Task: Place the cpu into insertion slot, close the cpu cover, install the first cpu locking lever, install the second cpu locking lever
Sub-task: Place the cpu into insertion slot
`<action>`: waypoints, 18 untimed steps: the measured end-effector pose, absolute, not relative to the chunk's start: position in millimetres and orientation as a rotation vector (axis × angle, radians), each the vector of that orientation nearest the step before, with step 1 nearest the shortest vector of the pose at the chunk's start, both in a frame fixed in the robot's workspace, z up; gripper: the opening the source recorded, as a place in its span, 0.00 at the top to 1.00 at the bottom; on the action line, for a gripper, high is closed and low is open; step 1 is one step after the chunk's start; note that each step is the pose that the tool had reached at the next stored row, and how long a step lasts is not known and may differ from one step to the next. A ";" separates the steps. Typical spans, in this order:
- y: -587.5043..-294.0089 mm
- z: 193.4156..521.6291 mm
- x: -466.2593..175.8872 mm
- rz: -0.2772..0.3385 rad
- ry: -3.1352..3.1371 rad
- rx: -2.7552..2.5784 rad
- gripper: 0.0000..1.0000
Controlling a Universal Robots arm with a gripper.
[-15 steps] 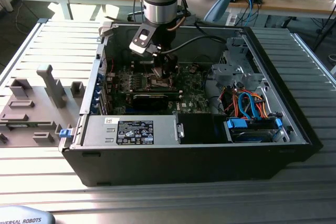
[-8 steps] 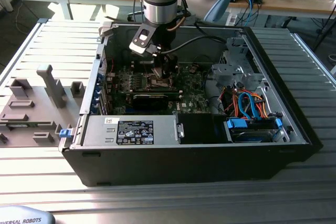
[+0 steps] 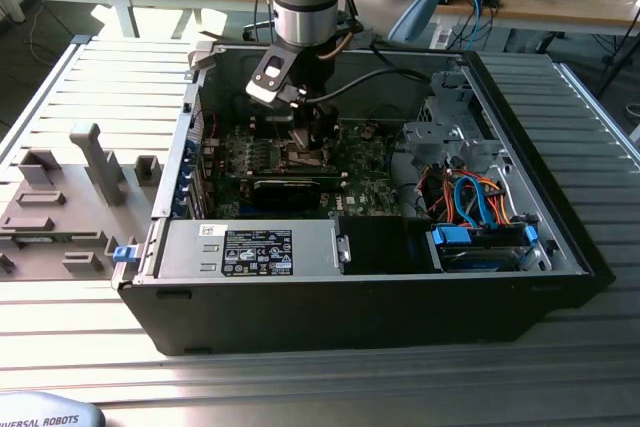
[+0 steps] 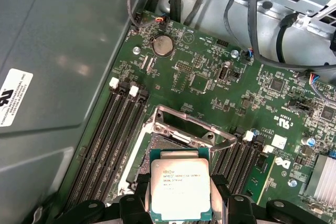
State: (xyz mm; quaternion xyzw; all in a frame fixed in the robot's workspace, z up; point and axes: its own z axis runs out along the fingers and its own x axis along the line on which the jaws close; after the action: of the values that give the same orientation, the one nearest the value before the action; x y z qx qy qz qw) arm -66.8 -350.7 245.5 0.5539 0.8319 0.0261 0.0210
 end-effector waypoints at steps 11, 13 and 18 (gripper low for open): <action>-350.7 244.2 -66.7 0.081 2.572 1.728 0.46; -350.7 244.1 -66.7 0.081 2.571 1.729 0.46; -350.7 243.7 -66.7 0.081 2.568 1.732 0.46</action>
State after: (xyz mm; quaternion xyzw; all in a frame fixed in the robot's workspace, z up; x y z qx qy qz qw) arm -66.7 -350.7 243.7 0.5589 0.8286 0.0260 0.0212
